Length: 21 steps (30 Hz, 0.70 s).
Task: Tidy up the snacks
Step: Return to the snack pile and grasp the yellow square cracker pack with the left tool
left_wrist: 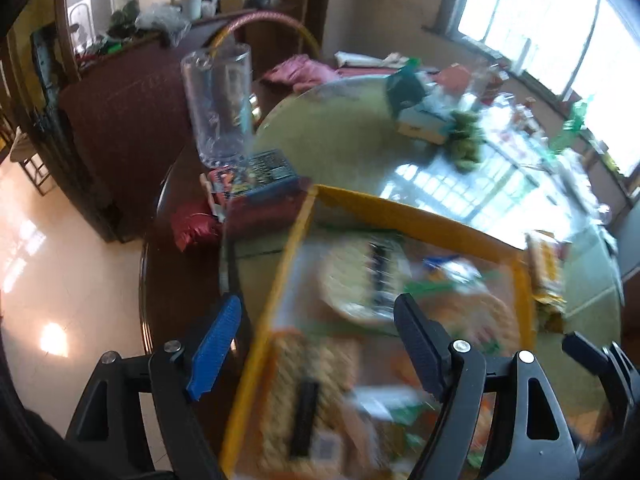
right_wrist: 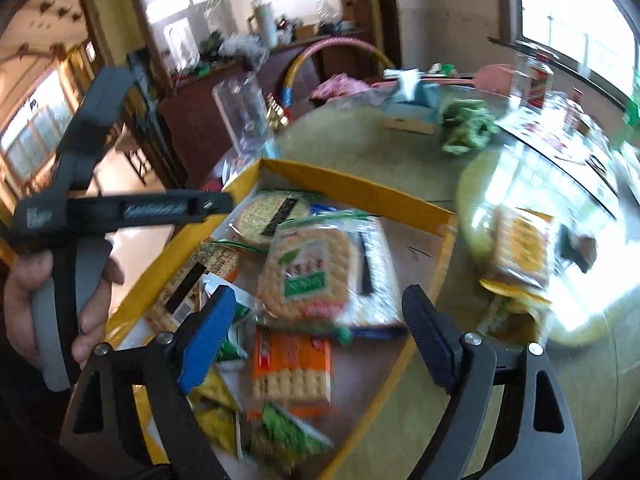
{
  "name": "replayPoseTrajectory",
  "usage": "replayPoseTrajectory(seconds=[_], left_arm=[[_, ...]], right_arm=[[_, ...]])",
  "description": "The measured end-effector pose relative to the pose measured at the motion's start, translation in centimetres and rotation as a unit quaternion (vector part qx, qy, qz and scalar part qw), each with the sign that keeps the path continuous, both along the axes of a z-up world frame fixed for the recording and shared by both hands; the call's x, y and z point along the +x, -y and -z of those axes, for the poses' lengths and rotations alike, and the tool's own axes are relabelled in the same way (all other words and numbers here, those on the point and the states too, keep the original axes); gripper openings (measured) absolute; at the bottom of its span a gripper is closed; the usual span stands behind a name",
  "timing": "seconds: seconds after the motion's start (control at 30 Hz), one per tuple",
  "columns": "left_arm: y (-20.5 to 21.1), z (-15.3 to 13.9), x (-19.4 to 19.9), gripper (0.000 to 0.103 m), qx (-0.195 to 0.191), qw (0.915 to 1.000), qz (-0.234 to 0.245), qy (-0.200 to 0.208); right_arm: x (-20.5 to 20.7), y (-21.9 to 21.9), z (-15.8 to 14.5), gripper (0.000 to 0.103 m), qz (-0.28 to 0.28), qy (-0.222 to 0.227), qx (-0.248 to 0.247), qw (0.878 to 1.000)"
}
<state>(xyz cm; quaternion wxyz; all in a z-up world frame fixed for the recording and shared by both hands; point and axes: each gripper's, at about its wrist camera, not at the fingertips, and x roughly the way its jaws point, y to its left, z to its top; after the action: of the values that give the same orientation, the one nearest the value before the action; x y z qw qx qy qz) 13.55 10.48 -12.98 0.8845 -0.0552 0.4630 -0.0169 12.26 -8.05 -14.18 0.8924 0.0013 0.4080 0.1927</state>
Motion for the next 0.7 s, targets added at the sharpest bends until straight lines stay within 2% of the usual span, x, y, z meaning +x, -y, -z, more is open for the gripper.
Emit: replayPoseTrajectory(seconds=[0.1, 0.17, 0.33, 0.53, 0.7], left_arm=[[1.9, -1.3, -3.2, 0.079, -0.009, 0.9995, 0.015, 0.026], [3.5, -1.9, -5.3, 0.079, -0.036, 0.9982, 0.029, 0.038], [7.8, -2.3, -7.9, 0.079, -0.079, 0.9937, 0.072, 0.033], [12.0, -2.0, -9.3, 0.079, -0.073, 0.9915, 0.104, 0.028], [14.7, -1.3, -8.9, 0.079, -0.063, 0.9910, 0.117, 0.011]], right_arm=[[-2.1, 3.7, -0.9, 0.085, 0.026, 0.010, 0.034, 0.999], [-3.6, 6.7, -1.2, 0.085, 0.051, 0.018, 0.049, 0.997], [-7.0, 13.3, -0.4, 0.085, 0.106, 0.020, 0.051, 0.993], [-10.4, 20.0, 1.5, 0.085, 0.148, -0.010, 0.088, 0.985], [-11.6, 23.2, 2.9, 0.085, 0.179, -0.022, 0.103, 0.978]])
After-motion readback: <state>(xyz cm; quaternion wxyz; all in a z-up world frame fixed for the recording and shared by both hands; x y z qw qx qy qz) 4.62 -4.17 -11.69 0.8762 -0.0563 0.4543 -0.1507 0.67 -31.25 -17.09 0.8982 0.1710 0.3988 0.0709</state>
